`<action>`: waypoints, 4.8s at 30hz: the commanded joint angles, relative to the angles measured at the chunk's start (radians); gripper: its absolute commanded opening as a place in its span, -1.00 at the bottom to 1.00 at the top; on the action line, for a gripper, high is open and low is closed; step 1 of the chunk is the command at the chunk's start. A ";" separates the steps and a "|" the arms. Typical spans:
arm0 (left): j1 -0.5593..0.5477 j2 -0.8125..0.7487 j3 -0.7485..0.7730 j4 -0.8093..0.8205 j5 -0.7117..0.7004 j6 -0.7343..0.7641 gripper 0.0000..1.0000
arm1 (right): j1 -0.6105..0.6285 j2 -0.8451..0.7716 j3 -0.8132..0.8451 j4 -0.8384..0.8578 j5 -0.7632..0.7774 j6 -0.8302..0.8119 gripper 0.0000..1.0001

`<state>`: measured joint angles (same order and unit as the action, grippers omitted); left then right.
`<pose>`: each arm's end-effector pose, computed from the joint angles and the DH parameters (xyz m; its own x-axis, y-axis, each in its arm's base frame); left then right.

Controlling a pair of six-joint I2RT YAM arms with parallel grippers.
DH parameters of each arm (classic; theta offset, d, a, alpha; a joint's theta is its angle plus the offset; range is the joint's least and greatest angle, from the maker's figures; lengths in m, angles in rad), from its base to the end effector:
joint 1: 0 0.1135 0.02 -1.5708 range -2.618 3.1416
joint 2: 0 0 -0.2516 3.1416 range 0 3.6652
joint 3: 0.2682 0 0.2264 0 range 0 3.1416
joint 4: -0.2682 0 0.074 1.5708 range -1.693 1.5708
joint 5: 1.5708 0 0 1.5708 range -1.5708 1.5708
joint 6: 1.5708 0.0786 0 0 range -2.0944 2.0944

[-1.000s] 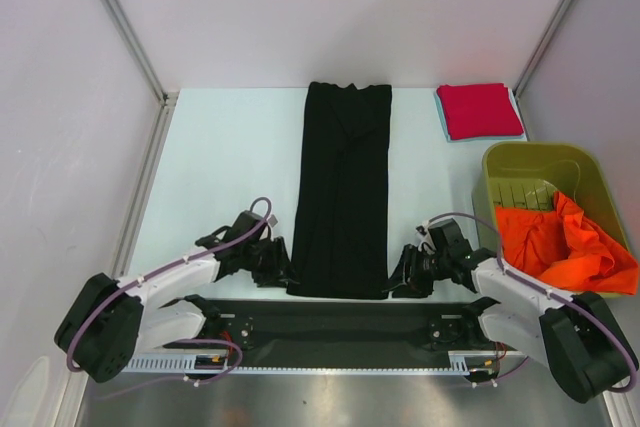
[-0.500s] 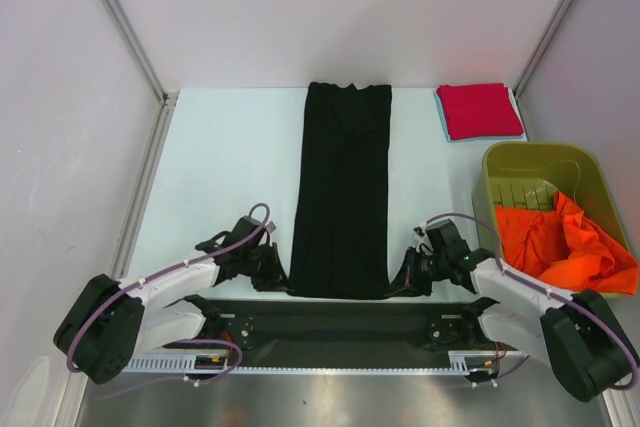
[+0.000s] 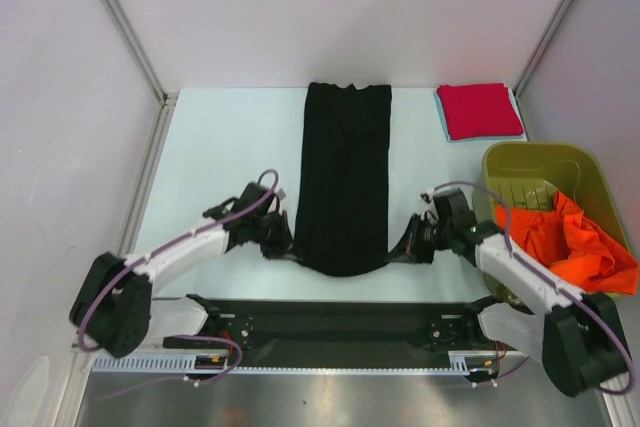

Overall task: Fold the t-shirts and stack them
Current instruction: Fold the tshirt

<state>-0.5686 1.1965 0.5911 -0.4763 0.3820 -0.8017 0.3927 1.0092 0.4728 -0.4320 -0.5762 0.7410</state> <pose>0.1618 -0.1381 0.1431 -0.9824 -0.1635 -0.0903 -0.0843 0.8198 -0.5665 0.1532 0.1098 0.1512 -0.9708 0.2106 -0.1150 0.0667 0.6973 0.7137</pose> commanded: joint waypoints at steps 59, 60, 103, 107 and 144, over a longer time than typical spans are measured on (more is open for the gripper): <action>0.386 1.002 1.436 -0.220 -0.037 0.361 0.07 | -0.385 1.355 1.734 -0.424 -0.073 -0.359 -0.10; 0.381 0.958 1.372 -0.141 0.001 0.360 0.08 | -0.385 1.312 1.668 -0.406 -0.076 -0.364 -0.10; 0.259 0.319 0.069 0.603 -0.011 -0.210 0.25 | -0.198 0.563 0.213 0.599 0.065 0.323 0.17; 0.257 0.367 0.032 0.717 -0.071 -0.367 0.24 | -0.143 0.563 0.181 0.628 0.179 0.422 0.10; 0.248 0.591 0.099 0.742 -0.114 -0.599 -0.45 | -0.104 0.637 0.148 0.582 0.452 0.529 -0.23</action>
<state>-0.3183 1.7519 0.6682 0.3042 0.2855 -1.4136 0.3111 1.6108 0.6205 0.1787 -0.2131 1.2636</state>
